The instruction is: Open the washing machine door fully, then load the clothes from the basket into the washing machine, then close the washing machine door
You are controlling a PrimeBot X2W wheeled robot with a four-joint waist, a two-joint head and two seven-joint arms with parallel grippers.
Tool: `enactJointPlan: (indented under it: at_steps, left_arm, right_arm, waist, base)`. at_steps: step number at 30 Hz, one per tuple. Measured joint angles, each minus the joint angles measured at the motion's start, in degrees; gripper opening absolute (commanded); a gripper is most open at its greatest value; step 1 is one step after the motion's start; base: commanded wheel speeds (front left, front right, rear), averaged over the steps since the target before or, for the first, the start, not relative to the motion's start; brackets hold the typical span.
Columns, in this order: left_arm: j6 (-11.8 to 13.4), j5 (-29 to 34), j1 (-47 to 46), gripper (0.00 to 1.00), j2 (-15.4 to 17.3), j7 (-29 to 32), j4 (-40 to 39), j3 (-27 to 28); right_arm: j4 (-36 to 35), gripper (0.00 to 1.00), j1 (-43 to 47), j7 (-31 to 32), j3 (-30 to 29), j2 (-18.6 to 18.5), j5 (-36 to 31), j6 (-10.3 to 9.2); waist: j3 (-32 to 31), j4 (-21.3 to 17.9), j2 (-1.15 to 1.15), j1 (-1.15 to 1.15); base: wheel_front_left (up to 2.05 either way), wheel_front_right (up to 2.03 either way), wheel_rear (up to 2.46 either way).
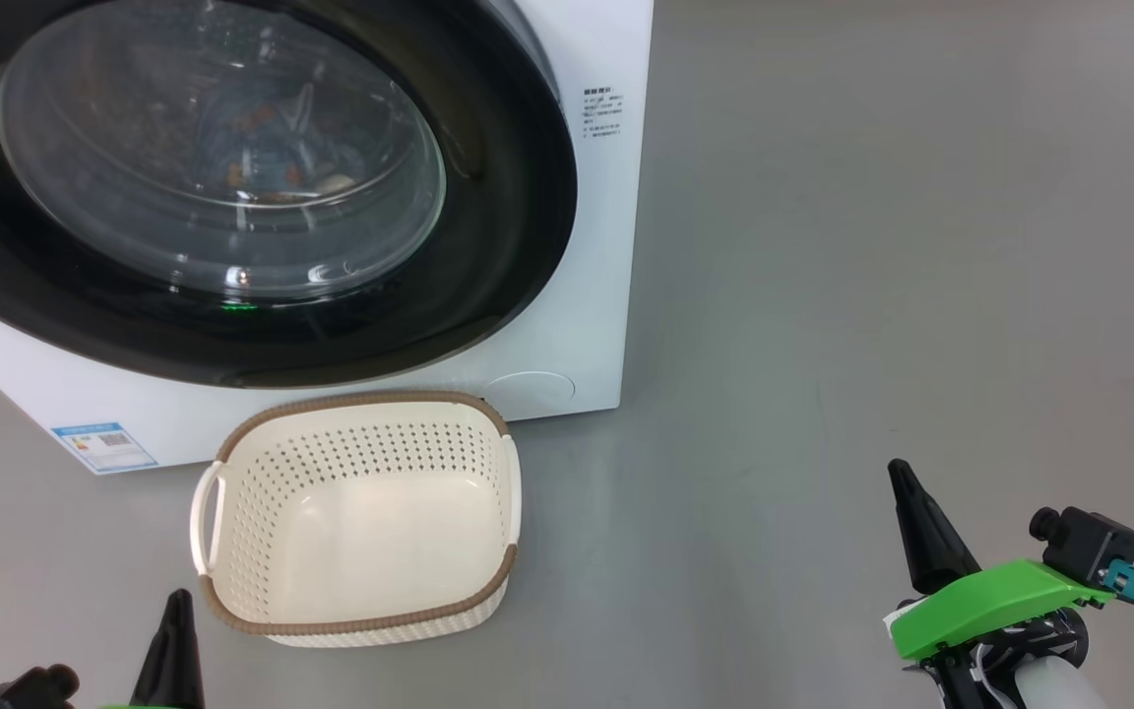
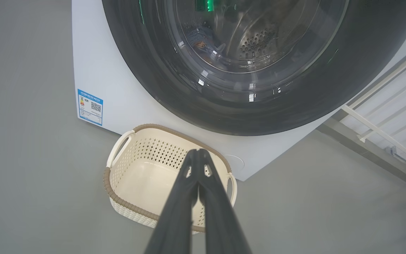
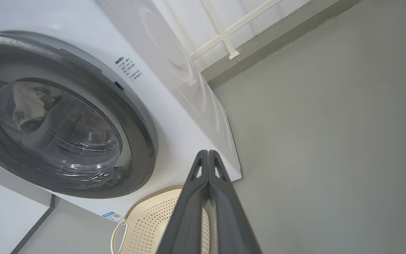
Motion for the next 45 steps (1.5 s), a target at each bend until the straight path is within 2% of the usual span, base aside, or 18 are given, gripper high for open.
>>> enactJointPlan:
  at_steps: [45]
  left_arm:
    - [0.05, -25.58, -1.28, 0.0, -1.03, 7.75, -0.13, 1.05]
  right_arm:
    - [-3.66, 0.0, 2.53, 7.45, -4.67, 1.09, 24.07, 0.0]
  waist:
    - [-2.34, 1.56, 0.0, 0.0]
  base:
    - [0.0, 0.0, 0.0]
